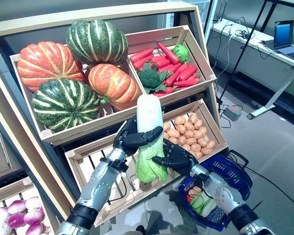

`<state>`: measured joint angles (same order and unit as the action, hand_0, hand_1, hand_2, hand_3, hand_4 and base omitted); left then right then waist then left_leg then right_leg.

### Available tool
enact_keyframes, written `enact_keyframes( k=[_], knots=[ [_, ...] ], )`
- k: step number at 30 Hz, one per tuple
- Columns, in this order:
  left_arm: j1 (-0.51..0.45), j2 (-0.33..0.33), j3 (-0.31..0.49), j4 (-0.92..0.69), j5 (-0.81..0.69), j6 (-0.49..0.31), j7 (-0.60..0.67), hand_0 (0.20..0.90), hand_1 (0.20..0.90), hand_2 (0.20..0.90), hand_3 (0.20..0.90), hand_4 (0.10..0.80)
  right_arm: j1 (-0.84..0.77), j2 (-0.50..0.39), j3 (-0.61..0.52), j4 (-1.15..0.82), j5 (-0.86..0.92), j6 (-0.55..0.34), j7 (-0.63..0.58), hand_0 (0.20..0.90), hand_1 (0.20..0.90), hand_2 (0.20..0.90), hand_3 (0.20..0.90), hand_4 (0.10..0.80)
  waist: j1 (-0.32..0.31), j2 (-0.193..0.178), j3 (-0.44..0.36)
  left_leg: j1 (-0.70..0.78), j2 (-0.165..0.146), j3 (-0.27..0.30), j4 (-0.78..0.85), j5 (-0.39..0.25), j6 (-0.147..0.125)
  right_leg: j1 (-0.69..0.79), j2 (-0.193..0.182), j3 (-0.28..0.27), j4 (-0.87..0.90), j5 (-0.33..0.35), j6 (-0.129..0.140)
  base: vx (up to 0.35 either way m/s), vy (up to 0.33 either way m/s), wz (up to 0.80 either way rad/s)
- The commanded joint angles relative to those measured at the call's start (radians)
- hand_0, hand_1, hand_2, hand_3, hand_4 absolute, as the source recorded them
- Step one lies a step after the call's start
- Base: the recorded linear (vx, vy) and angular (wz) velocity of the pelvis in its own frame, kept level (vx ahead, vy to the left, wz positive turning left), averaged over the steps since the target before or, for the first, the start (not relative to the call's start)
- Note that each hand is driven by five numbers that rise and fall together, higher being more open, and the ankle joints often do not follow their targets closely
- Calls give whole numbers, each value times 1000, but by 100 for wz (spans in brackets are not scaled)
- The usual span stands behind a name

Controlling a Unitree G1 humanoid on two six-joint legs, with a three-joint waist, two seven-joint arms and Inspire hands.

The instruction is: Put vegetables into the basket

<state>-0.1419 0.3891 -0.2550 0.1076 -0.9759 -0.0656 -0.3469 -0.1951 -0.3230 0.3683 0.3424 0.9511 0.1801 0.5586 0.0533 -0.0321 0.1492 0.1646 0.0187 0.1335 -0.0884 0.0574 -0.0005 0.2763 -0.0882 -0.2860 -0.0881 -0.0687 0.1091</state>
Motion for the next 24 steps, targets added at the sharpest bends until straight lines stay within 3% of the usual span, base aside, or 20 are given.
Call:
enact_keyframes(
  k=[1, 8, 12, 24],
  knots=[
    [-91, -120, -89, -8, -22, 17, -158, 300, 300, 300, 300, 400, -206, 88, -28, -15, 111, 25, 188, 900, 900, 900, 900, 800, 9, 4, -79, 67, -16, -3, 1, -158, 5, -27, 20, -11, 1, 12, -71, 1, -1, 6],
    [-98, -113, -107, 24, -44, 67, -245, 300, 300, 300, 300, 400, -266, 31, -21, 25, 151, 85, 289, 900, 900, 900, 900, 800, 7, 0, -90, 67, -16, -1, 1, -157, 7, -30, 21, -3, 1, 15, -71, 1, 0, 1],
    [-98, -125, -123, 45, -72, 86, -284, 300, 300, 300, 300, 400, -287, 63, -22, 39, 249, 140, 341, 900, 900, 900, 900, 800, 9, 1, -93, 67, -16, 1, 1, -157, 8, -30, 22, 1, 1, 15, -72, 0, 0, 0],
    [-104, -163, -149, 77, -117, 58, -273, 300, 300, 300, 300, 400, -300, 157, -52, 37, 491, 162, 271, 900, 900, 900, 900, 800, 9, 7, -97, 67, -17, 0, 1, -156, 12, -30, 23, 7, 1, 13, -76, 0, 0, 0]
  ],
)
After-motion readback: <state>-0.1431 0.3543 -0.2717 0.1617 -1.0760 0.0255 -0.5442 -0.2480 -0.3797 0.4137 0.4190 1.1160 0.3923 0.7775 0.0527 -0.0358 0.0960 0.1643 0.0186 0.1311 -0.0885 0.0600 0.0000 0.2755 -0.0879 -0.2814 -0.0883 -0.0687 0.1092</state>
